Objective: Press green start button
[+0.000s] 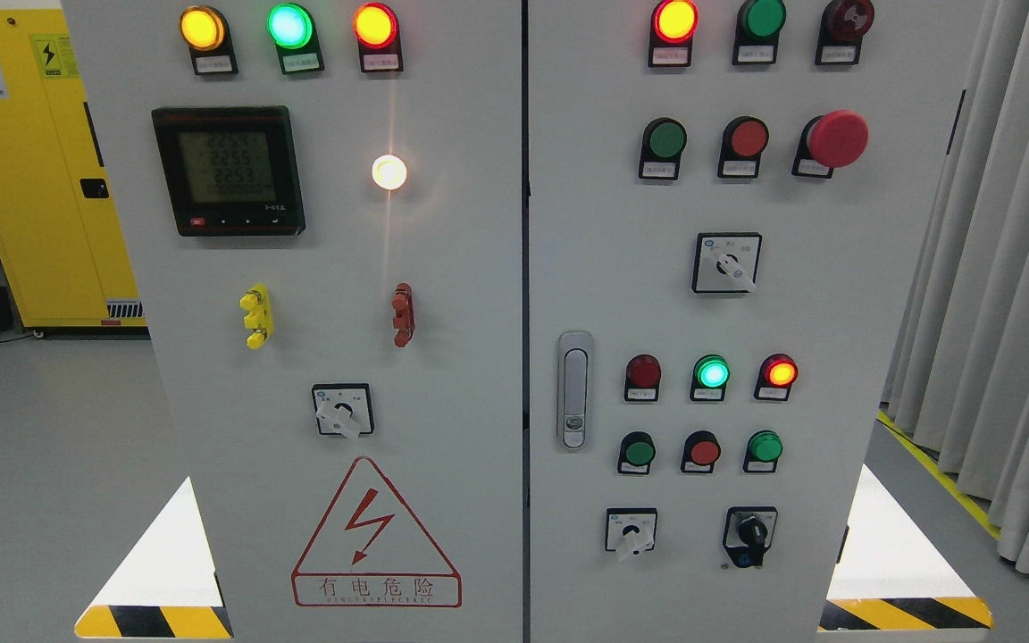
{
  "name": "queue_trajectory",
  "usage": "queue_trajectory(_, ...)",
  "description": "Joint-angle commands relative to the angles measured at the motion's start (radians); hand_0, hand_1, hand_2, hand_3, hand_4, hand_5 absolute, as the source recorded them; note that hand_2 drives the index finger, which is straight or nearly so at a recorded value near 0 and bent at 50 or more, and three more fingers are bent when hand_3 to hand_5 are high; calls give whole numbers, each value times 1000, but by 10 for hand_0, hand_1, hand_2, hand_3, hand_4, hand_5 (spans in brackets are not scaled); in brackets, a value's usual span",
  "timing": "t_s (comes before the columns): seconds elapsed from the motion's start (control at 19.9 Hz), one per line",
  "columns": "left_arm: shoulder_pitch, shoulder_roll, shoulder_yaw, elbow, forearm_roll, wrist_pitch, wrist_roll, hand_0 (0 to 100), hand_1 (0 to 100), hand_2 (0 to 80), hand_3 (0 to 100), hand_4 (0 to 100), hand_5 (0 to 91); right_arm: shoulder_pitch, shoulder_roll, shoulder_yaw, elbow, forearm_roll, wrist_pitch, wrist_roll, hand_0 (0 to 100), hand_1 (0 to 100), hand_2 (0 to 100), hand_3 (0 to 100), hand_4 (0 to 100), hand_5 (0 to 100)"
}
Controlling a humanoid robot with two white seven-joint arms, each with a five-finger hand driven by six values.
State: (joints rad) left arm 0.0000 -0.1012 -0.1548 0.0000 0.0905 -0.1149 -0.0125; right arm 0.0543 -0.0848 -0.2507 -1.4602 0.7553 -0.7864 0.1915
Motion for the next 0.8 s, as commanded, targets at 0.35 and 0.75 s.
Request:
queue_trajectory(0.35, 5, -2, 0, -28, 0, 0, 0, 120, 556, 0, 0, 0, 0, -224, -13, -39, -147, 214, -30, 0, 104, 756, 0, 715, 768, 856)
queue_trajectory(0.75, 5, -2, 0, -28, 0, 0, 0, 120, 556, 0, 0, 0, 0, -300, -15, -7, -175, 268, -17, 8, 288, 763, 0, 728, 765, 870)
